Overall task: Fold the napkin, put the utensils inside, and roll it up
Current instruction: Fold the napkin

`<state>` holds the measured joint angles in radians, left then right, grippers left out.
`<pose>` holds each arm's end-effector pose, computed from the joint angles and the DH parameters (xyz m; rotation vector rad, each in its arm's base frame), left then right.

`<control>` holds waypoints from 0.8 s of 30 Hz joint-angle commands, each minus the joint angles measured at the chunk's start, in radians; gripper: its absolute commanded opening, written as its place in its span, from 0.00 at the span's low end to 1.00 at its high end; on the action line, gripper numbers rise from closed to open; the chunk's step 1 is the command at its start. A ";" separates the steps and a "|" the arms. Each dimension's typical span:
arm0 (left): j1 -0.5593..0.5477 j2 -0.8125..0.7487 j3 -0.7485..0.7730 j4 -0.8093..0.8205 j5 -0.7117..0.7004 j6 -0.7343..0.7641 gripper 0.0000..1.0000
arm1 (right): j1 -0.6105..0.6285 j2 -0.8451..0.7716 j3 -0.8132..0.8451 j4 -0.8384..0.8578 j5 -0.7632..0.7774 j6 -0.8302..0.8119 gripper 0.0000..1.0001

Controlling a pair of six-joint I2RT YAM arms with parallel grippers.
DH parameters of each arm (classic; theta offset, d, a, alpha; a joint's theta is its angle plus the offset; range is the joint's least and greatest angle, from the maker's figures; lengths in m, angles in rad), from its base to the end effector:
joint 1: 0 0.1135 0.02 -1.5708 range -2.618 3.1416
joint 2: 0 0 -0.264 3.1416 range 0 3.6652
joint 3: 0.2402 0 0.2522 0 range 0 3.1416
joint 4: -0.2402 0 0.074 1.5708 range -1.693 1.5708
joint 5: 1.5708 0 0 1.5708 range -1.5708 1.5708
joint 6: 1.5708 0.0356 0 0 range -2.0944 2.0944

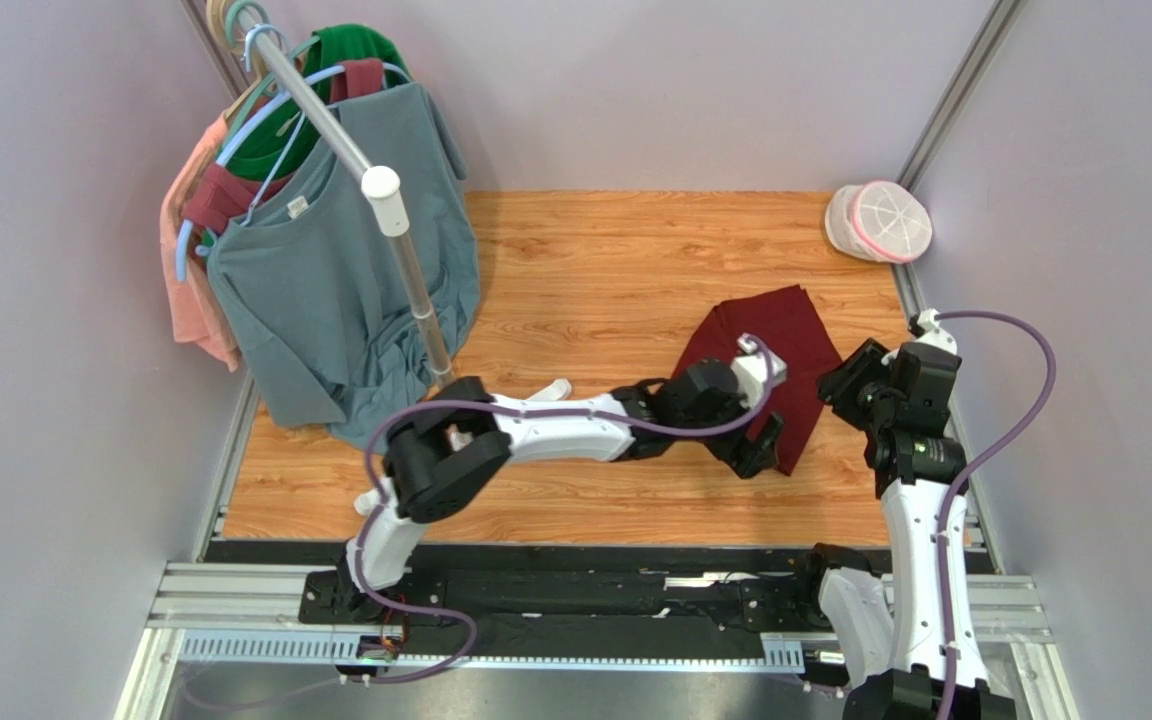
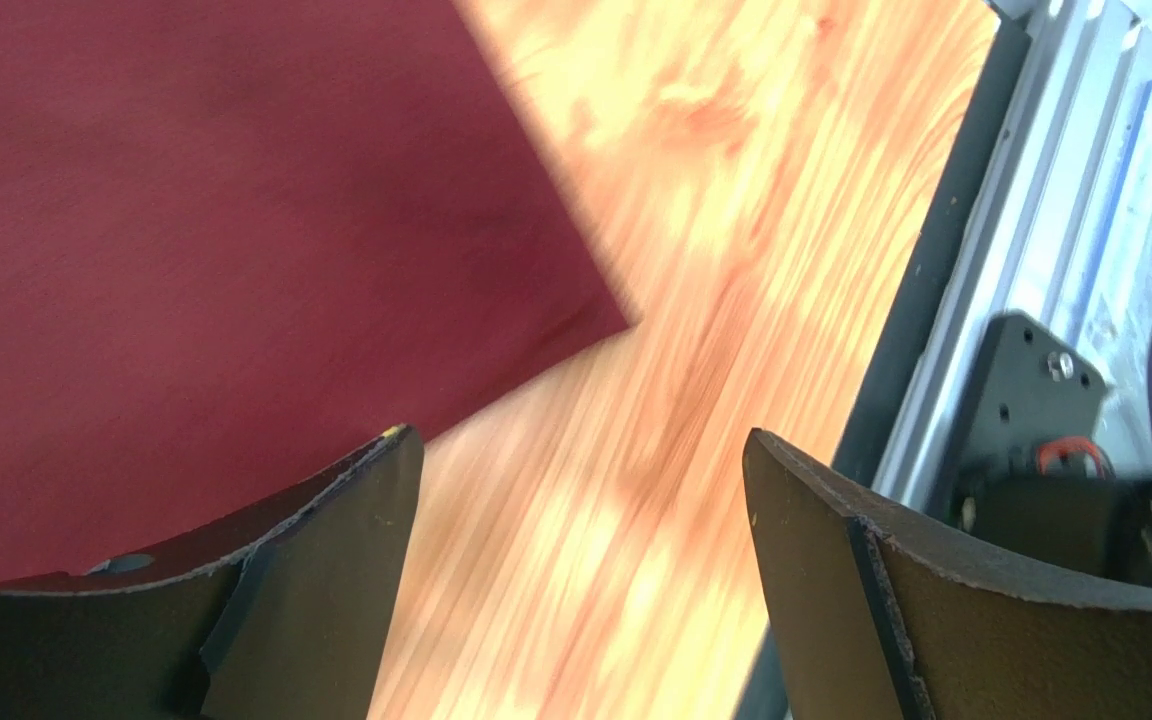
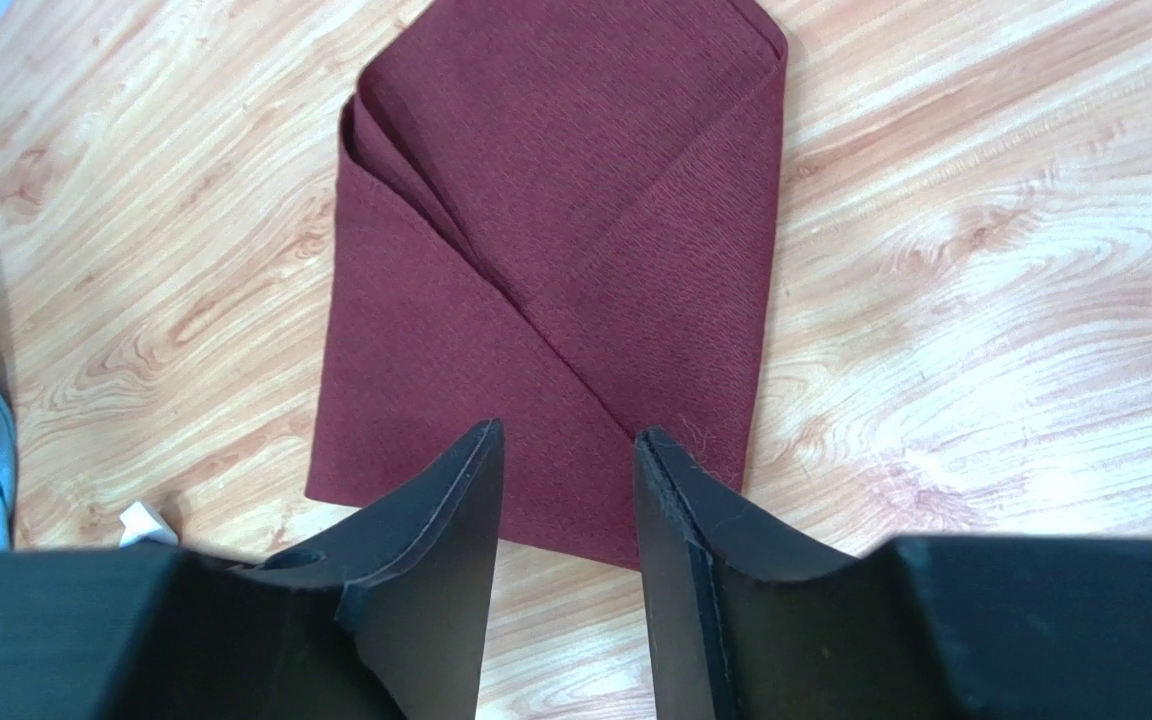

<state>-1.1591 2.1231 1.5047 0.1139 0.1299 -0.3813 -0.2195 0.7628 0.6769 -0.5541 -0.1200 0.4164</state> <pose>0.1913 -0.4496 0.1923 0.9344 2.0521 -1.0310 0.1630 -0.0320 0.2694 0.6290 2.1249 0.2418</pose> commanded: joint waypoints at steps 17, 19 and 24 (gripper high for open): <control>0.289 -0.089 0.012 -0.195 -0.092 -0.100 0.77 | 0.045 0.281 -0.092 0.071 0.083 0.121 0.49; 0.294 -0.057 0.025 -0.185 -0.067 -0.111 0.76 | 0.045 0.319 -0.100 0.080 0.088 0.125 0.50; 0.303 -0.020 0.049 -0.172 -0.056 -0.131 0.74 | 0.042 0.386 -0.119 0.126 0.088 0.142 0.50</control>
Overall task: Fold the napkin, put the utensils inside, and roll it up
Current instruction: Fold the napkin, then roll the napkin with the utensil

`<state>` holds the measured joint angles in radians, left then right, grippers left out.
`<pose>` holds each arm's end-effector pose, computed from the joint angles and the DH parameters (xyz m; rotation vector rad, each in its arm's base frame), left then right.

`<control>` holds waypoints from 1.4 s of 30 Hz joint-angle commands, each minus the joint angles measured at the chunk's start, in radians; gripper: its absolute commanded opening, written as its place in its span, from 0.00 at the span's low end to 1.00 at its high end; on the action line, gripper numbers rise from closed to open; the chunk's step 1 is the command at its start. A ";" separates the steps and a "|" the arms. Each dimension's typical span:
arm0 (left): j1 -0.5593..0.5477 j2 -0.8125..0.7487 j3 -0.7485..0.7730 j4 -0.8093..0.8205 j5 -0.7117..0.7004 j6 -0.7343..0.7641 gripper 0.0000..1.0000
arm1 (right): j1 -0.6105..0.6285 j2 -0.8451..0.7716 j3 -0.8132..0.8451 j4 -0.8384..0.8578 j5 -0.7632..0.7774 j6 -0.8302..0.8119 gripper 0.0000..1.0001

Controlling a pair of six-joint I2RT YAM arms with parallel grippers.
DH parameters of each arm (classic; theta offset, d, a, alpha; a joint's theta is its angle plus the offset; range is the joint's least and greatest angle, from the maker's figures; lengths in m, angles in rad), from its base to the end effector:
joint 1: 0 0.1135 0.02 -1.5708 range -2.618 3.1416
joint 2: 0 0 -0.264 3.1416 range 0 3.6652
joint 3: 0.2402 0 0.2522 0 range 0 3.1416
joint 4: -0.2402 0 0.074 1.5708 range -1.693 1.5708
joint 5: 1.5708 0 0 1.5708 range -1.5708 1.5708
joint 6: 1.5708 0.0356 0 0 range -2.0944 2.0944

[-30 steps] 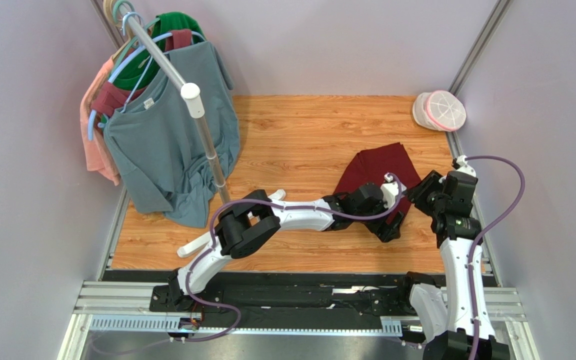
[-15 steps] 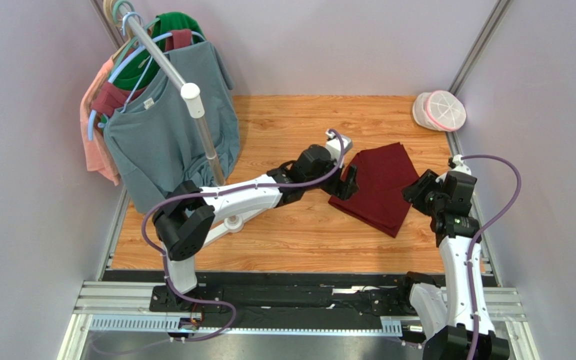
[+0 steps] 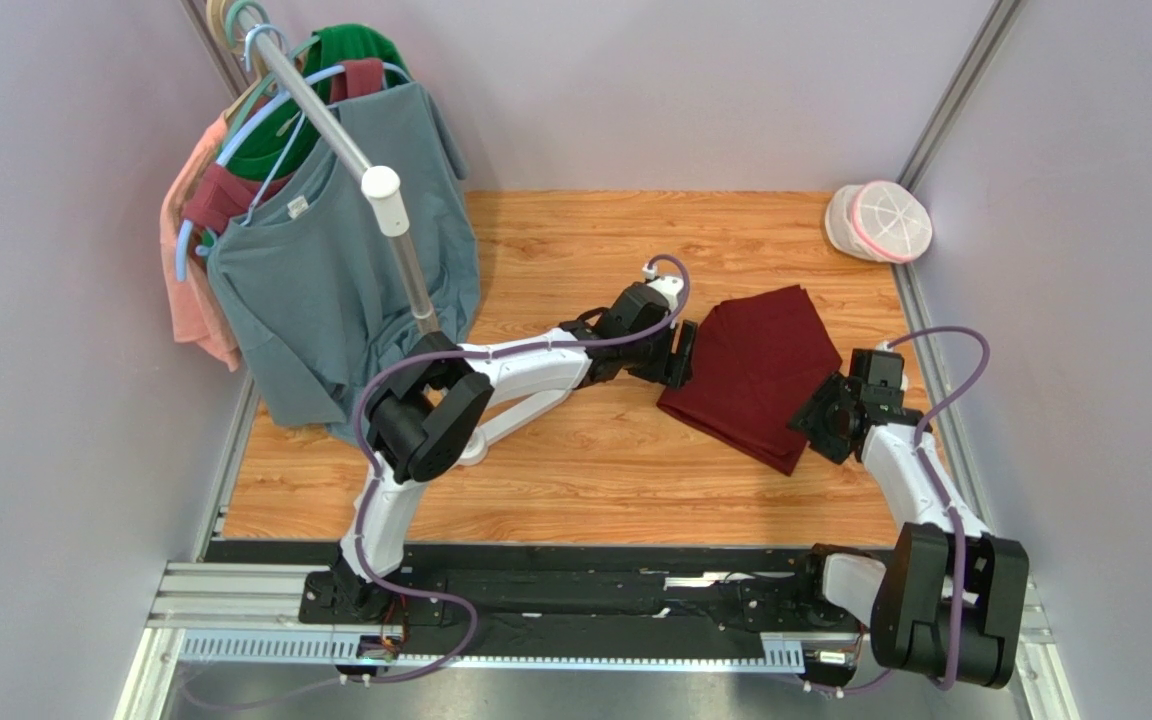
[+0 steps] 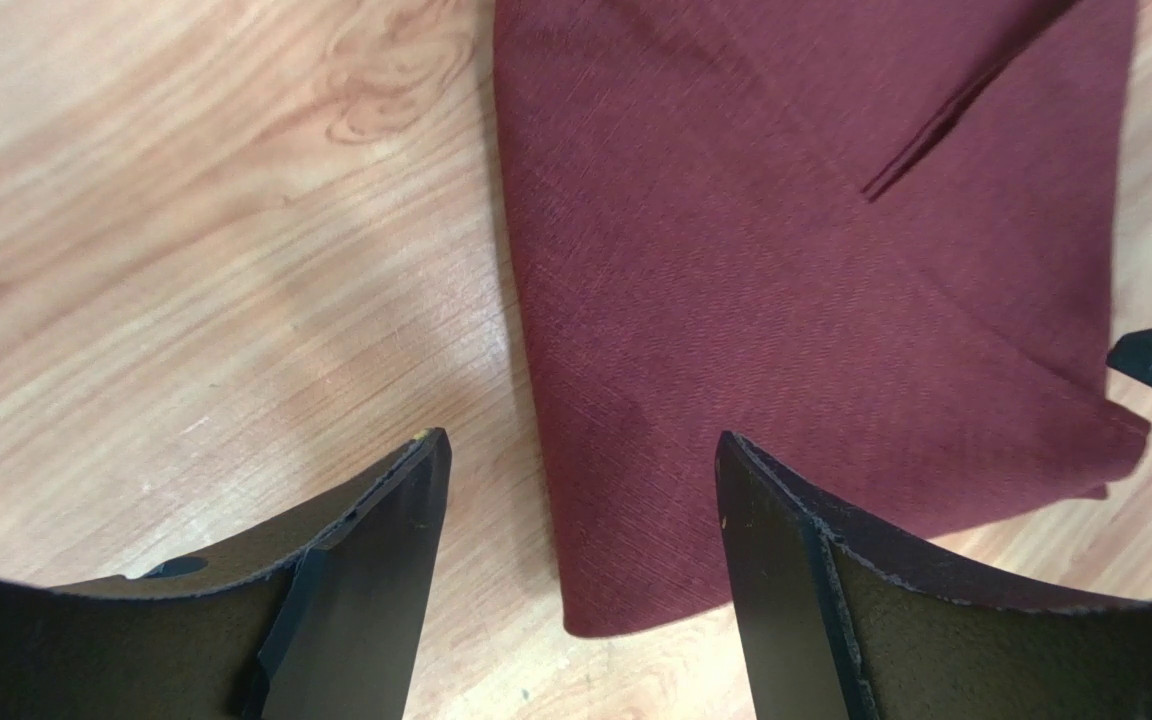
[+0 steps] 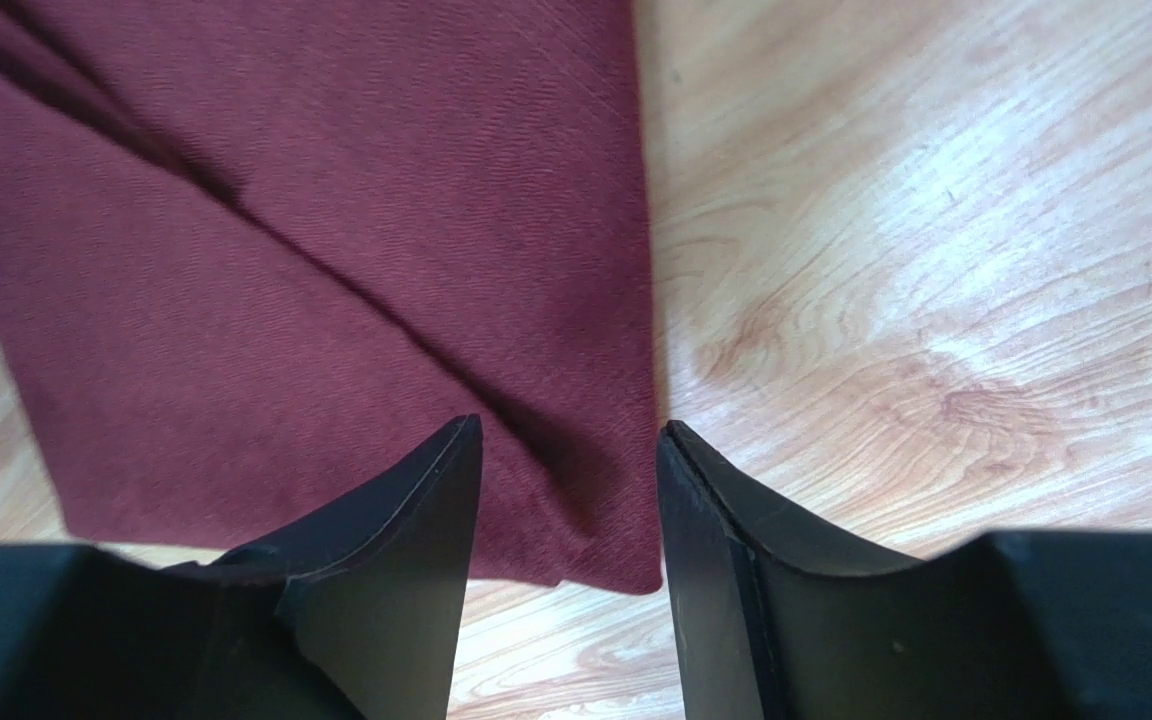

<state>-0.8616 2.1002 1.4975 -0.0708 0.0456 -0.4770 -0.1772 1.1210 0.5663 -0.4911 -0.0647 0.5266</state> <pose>0.3080 -0.3614 0.1836 0.4763 2.3107 -0.7468 0.1972 -0.0330 0.1785 0.8844 2.4749 0.2065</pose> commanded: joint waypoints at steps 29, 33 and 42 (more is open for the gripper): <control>0.114 -0.267 -0.103 -0.130 -0.015 0.075 0.72 | 0.171 -0.035 -0.169 0.072 -0.055 0.196 0.50; 0.119 -0.330 -0.122 -0.181 -0.010 0.064 0.72 | 0.289 -0.043 -0.174 0.079 -0.032 0.272 0.50; 0.156 -0.521 -0.095 -0.472 0.046 0.089 0.77 | 0.338 -0.326 -0.008 -0.201 0.178 0.162 0.51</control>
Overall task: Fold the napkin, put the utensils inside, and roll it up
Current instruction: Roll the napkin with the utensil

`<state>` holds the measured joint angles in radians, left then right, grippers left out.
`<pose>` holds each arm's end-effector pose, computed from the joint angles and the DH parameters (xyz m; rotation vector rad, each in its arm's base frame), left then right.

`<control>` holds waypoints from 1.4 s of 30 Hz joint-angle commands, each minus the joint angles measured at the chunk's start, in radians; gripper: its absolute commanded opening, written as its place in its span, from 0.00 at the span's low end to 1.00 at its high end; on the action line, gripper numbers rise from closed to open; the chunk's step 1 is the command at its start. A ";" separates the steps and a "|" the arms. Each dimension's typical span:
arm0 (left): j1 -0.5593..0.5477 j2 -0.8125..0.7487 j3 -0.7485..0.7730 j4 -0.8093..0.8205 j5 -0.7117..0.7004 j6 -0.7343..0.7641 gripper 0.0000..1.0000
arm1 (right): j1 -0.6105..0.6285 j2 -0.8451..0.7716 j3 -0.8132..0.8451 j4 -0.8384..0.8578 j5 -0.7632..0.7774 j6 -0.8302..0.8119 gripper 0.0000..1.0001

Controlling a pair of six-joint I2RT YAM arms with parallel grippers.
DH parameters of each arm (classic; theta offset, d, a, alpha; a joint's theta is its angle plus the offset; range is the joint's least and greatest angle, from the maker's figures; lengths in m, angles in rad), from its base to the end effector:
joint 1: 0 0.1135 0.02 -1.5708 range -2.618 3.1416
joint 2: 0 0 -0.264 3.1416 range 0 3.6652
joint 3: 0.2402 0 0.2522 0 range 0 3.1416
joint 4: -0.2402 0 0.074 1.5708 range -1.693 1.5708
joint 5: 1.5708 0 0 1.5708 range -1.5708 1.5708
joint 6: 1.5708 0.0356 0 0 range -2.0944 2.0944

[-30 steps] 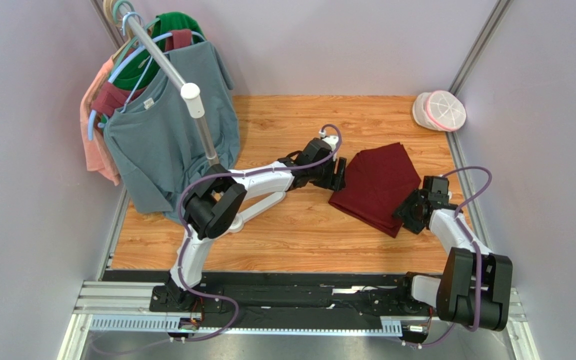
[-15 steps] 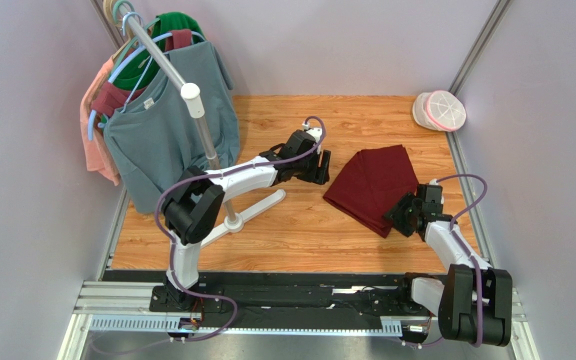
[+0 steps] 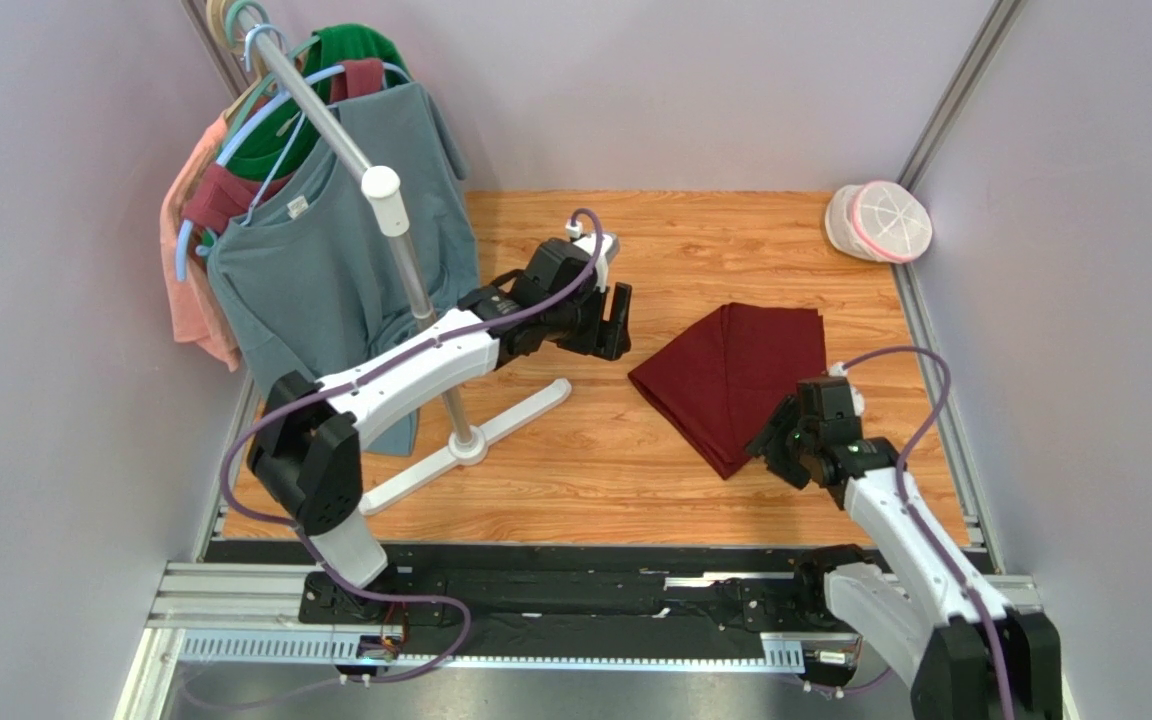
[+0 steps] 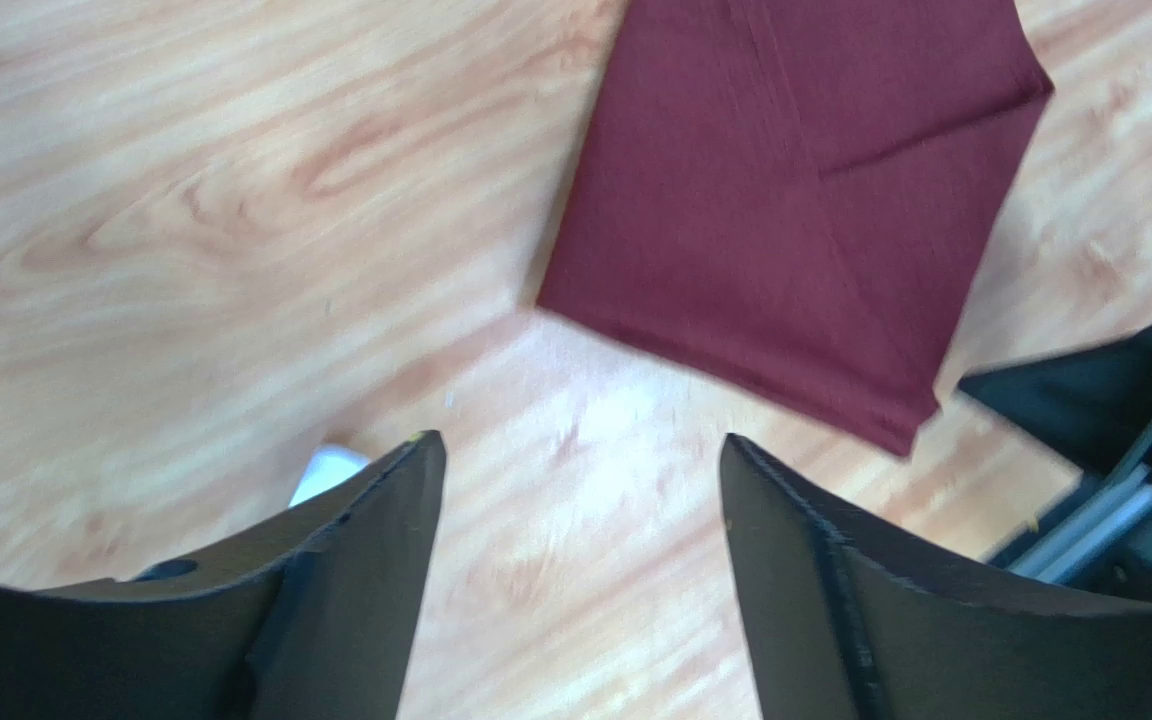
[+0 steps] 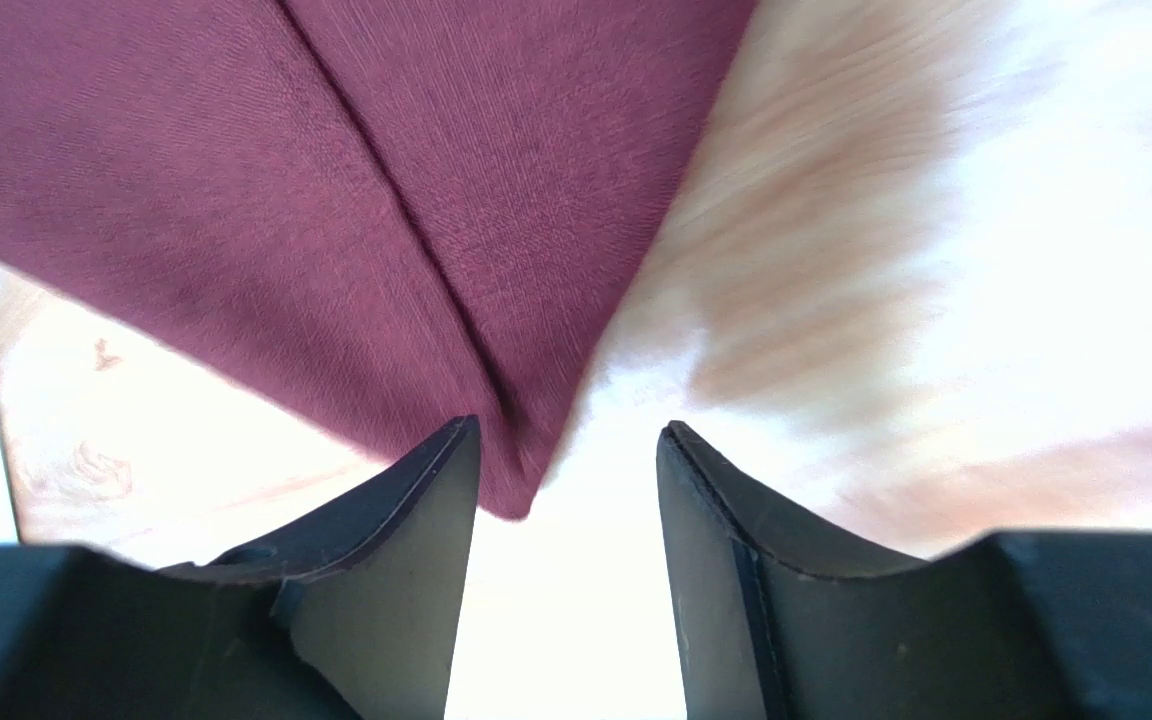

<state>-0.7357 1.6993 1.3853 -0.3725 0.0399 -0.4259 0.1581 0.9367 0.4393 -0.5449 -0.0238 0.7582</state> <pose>0.2882 -0.2628 0.2873 0.3834 2.3118 -0.6478 0.1606 0.0265 0.1674 0.7771 2.5405 0.3463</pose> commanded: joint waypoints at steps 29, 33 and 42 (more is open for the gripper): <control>0.180 -0.187 -0.058 -0.158 0.281 0.099 0.83 | 0.571 0.517 0.421 0.121 0.358 -0.703 0.59; 0.180 -0.185 -0.058 -0.157 0.284 0.098 0.83 | 0.575 0.553 0.420 0.137 0.394 -0.721 0.58; 0.180 -0.179 -0.061 -0.157 0.287 0.095 0.83 | 0.604 0.614 0.427 0.137 0.441 -0.728 0.49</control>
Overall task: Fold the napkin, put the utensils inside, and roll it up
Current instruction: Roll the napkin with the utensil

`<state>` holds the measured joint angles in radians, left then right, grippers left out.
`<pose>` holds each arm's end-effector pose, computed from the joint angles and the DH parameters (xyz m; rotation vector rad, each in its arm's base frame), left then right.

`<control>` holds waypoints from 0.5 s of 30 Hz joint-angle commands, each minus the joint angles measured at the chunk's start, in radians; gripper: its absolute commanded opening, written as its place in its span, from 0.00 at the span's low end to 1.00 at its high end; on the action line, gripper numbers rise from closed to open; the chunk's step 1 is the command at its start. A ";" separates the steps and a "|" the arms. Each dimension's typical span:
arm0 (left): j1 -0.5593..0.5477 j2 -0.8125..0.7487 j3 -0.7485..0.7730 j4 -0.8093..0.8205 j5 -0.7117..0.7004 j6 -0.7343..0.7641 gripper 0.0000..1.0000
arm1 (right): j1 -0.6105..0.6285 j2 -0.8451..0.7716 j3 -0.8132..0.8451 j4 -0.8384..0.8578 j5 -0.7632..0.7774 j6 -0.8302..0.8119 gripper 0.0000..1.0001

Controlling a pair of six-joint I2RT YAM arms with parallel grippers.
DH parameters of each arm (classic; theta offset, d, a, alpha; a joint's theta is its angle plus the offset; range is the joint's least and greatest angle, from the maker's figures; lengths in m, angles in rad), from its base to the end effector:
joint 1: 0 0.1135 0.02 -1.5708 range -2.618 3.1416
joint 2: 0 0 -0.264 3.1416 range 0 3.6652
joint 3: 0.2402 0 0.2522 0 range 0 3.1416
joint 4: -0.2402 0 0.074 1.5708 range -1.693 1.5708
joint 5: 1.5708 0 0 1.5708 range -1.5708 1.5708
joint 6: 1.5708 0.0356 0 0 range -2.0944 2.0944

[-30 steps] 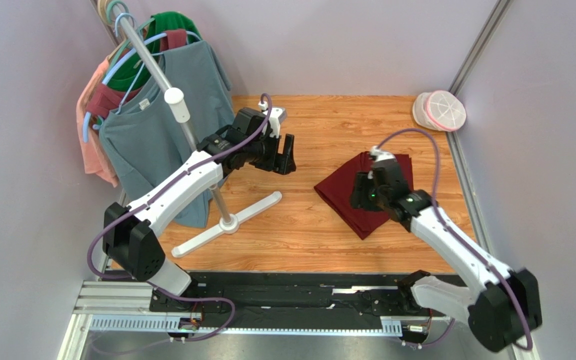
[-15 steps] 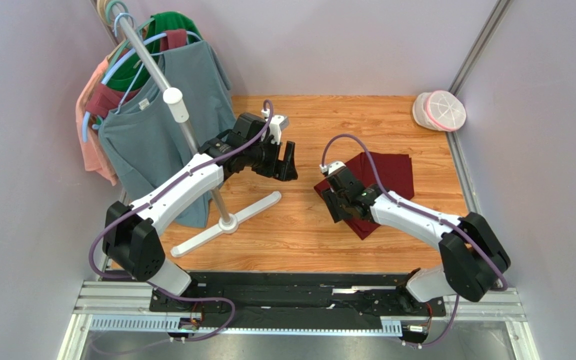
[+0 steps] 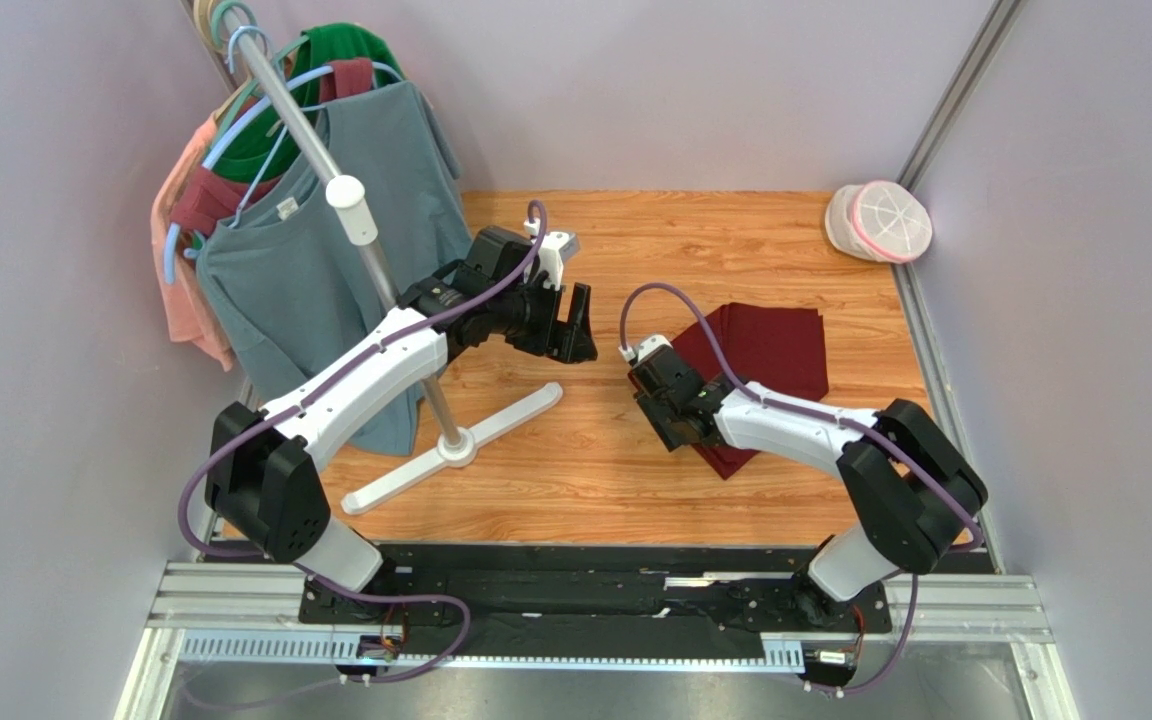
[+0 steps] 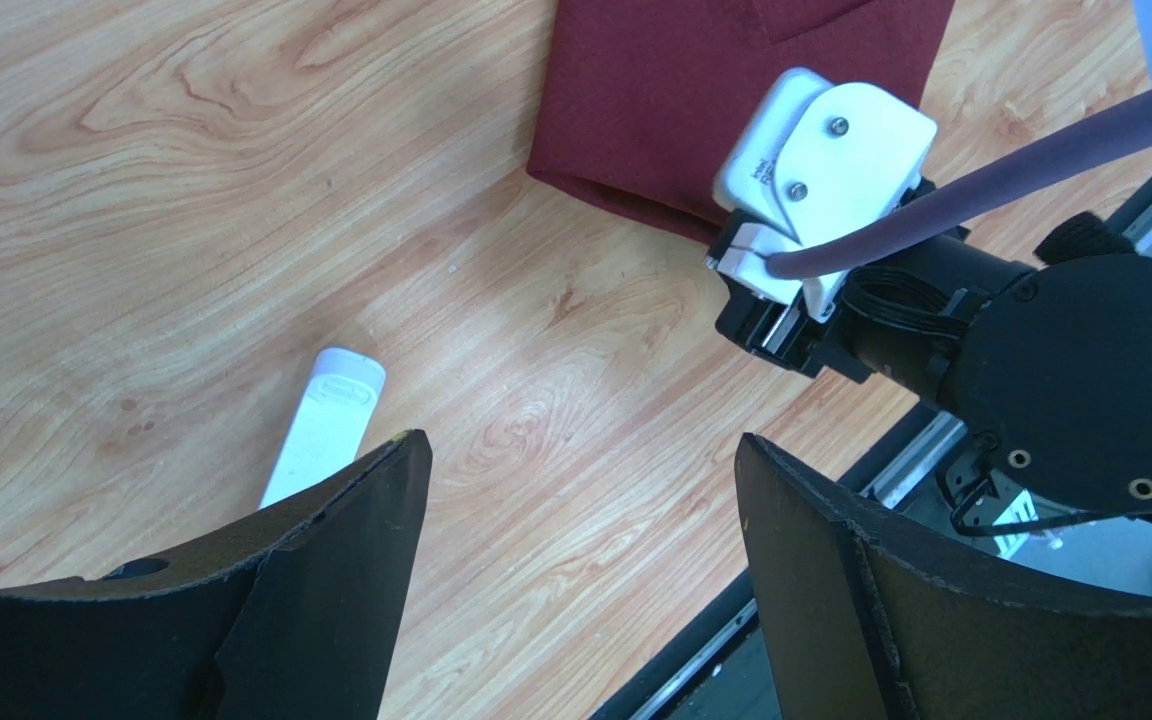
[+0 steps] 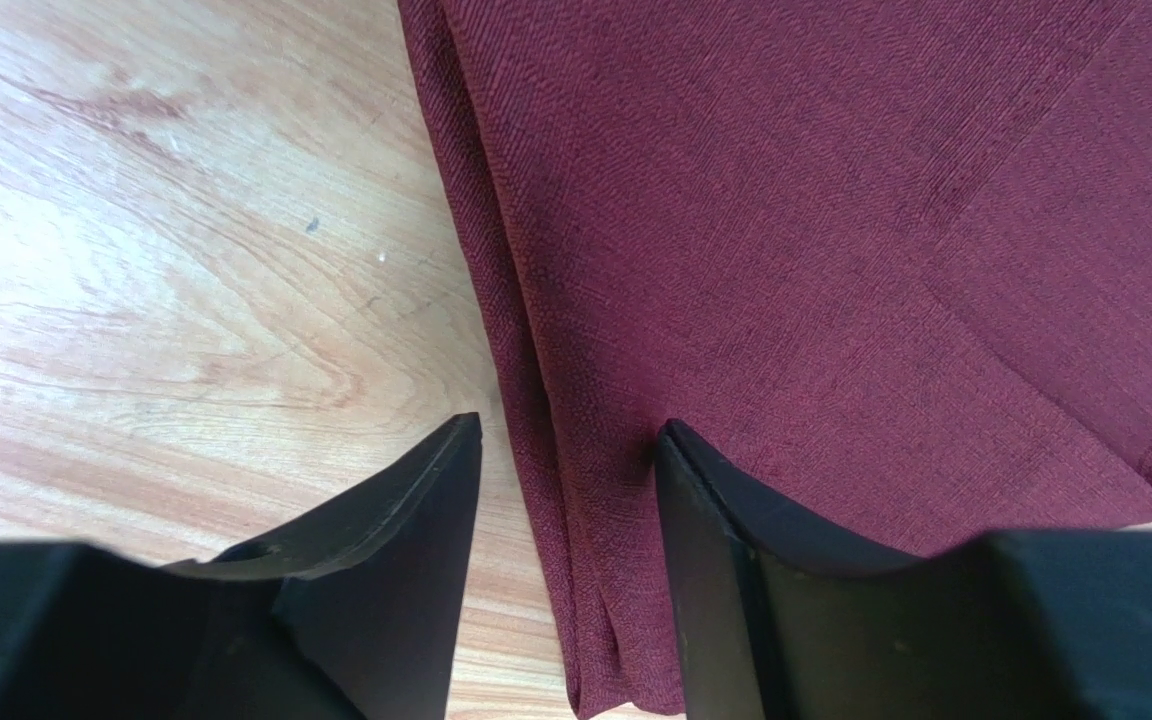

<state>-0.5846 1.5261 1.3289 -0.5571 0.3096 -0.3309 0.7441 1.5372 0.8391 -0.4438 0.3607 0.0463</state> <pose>0.2766 -0.1960 0.3142 0.4682 2.3800 -0.8014 0.2160 0.1817 0.1683 -0.7927 2.4813 -0.2198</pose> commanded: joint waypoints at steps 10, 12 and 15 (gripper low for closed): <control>0.031 0.000 -0.007 0.031 0.043 -0.013 0.83 | 0.067 0.069 0.043 0.008 0.150 -0.010 0.45; 0.031 0.000 -0.007 0.033 0.045 -0.013 0.82 | 0.067 0.089 0.049 0.001 0.170 -0.006 0.44; 0.031 -0.001 -0.008 0.033 0.046 -0.013 0.82 | 0.067 0.101 0.052 -0.006 0.181 -0.003 0.42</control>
<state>-0.5842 1.5265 1.3285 -0.5568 0.3355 -0.3355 0.8085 1.6173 0.8623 -0.4515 0.4850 0.0433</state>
